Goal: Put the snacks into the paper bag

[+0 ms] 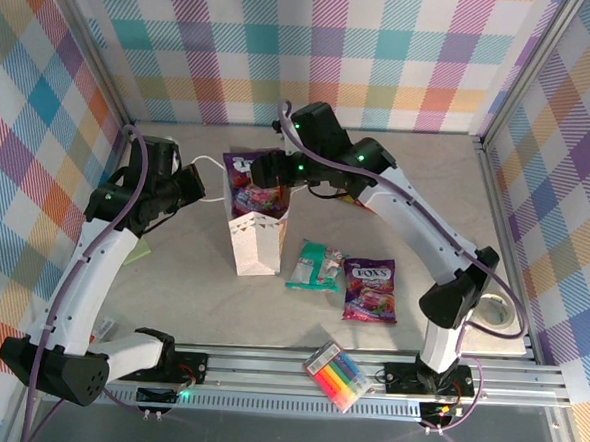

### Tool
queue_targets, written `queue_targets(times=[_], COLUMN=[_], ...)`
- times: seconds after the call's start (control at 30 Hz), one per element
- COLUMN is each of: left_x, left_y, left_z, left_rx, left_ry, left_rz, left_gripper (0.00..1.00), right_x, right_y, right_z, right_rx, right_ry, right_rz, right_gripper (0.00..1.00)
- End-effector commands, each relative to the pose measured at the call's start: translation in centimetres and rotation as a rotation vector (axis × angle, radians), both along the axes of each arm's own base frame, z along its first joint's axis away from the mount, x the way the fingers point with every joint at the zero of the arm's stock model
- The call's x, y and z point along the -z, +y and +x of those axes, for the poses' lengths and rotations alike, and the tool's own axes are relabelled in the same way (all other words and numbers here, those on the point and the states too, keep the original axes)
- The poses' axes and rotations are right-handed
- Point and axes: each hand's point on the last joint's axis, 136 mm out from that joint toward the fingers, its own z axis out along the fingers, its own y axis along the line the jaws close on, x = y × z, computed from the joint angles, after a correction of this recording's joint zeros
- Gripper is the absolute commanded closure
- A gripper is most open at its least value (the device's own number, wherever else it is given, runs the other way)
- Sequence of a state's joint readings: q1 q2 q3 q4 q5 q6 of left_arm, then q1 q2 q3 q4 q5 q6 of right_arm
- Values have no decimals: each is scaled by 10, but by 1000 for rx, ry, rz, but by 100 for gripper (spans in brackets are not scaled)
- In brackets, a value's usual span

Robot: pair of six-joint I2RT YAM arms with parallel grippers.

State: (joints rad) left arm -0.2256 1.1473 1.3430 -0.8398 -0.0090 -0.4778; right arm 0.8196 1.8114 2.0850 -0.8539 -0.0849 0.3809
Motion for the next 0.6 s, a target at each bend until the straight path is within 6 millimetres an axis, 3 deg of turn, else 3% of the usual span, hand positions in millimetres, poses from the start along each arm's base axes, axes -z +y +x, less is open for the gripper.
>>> queue_targets(times=[0.0, 0.3, 0.43, 0.57], left_x=[-13, -13, -12, -12], left_y=[4, 3, 1, 2], left_z=[-5, -6, -5, -5], left_rx=[-6, 3, 8, 14], left_ry=[-30, -29, -27, -23], left_rz=[-13, -15, -18, -9], left_gripper=[100, 100, 100, 100], right_x=[-10, -10, 0, 20], right_y=[-2, 2, 18, 35], right_z=[-3, -1, 10, 22], right_rx=[10, 3, -19, -33], right_ry=[-23, -39, -34, -7], right_rz=[15, 23, 16, -6], right_gripper=[32, 35, 47, 48])
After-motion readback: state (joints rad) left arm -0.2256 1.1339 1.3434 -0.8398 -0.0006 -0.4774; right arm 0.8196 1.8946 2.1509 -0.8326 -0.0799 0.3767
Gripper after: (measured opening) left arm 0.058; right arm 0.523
